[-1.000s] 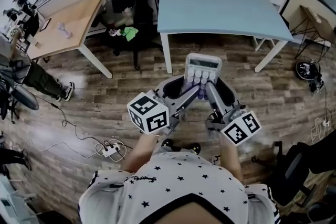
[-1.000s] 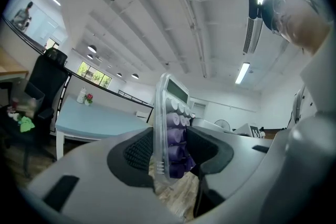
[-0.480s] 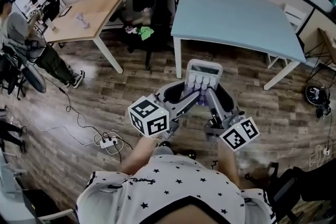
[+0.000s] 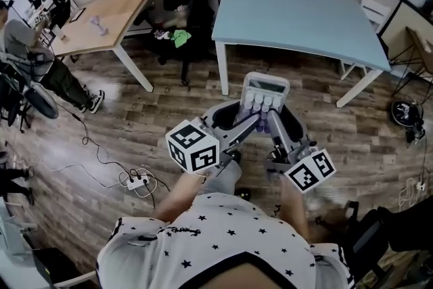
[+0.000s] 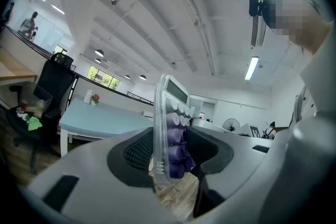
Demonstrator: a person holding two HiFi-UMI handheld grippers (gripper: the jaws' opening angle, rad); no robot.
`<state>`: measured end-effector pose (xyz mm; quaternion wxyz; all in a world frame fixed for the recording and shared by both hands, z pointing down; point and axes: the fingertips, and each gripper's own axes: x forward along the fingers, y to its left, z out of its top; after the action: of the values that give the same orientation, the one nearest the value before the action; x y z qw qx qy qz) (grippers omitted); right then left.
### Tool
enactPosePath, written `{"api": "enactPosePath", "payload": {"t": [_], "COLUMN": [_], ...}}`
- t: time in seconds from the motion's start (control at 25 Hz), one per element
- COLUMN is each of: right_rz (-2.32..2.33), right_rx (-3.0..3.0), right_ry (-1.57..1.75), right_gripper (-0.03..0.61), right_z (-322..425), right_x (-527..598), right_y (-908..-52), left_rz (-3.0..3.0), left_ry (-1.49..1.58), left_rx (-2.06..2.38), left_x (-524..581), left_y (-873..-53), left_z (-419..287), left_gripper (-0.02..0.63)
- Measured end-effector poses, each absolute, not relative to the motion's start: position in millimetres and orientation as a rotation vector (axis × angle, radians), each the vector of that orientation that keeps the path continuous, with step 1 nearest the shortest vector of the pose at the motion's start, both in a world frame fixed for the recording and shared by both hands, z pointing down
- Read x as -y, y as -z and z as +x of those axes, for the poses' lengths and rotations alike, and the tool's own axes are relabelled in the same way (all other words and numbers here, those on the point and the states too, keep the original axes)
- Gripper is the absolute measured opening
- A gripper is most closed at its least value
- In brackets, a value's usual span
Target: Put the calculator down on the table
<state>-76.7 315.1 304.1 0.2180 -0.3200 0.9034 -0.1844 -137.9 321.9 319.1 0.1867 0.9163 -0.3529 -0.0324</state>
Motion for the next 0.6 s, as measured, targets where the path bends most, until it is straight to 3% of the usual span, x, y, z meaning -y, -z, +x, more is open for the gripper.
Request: {"api": "enactPosePath", "payload": {"t": [0.6], "right_rz": [-1.159], "right_rx": [-2.393], "right_ry": [0.460], "right_gripper": [0.127], "right_z": [4], "right_x": [-253], "right_y": [-307], "left_rz": [2.663], "left_ry": [0.101], "left_rx": [0.710], "left_x": [-248], "left_y": [-323], "left_z": [-57], "left_gripper": [0.213]}}
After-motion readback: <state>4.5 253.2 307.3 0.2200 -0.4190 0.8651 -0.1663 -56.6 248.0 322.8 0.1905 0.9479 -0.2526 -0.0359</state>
